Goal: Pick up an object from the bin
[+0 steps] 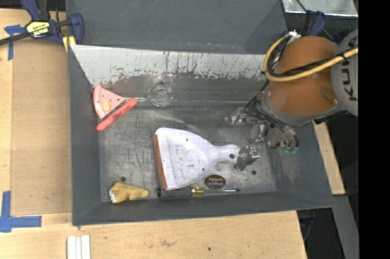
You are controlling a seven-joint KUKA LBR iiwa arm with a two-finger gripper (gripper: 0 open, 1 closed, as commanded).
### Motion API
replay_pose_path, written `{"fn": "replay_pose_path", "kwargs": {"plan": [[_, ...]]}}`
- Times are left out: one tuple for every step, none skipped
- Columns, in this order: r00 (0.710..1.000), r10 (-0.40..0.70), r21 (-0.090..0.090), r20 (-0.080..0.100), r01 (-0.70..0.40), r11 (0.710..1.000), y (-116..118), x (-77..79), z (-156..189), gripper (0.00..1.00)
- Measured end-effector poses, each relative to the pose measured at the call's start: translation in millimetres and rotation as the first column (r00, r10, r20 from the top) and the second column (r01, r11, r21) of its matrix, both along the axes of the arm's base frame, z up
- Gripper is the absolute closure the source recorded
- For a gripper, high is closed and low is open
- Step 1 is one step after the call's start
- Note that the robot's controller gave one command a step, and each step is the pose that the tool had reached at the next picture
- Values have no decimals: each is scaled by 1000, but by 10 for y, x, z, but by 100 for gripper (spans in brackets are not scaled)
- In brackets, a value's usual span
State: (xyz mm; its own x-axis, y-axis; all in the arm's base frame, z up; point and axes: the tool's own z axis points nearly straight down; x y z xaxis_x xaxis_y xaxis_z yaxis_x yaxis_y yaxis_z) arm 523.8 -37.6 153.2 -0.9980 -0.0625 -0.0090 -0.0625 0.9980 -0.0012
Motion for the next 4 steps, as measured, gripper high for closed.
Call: {"fn": "replay_pose_path", "kwargs": {"plan": [[999,-51,0,-2,51,999,-133,88,-669,0],[1000,4,-2,8,-4,1000,-76,-78,-787,100],[1000,5,-2,8,-5,1000,-76,-78,-787,100],[1000,-12,1,-13,12,1000,-132,-95,-290,100]]}}
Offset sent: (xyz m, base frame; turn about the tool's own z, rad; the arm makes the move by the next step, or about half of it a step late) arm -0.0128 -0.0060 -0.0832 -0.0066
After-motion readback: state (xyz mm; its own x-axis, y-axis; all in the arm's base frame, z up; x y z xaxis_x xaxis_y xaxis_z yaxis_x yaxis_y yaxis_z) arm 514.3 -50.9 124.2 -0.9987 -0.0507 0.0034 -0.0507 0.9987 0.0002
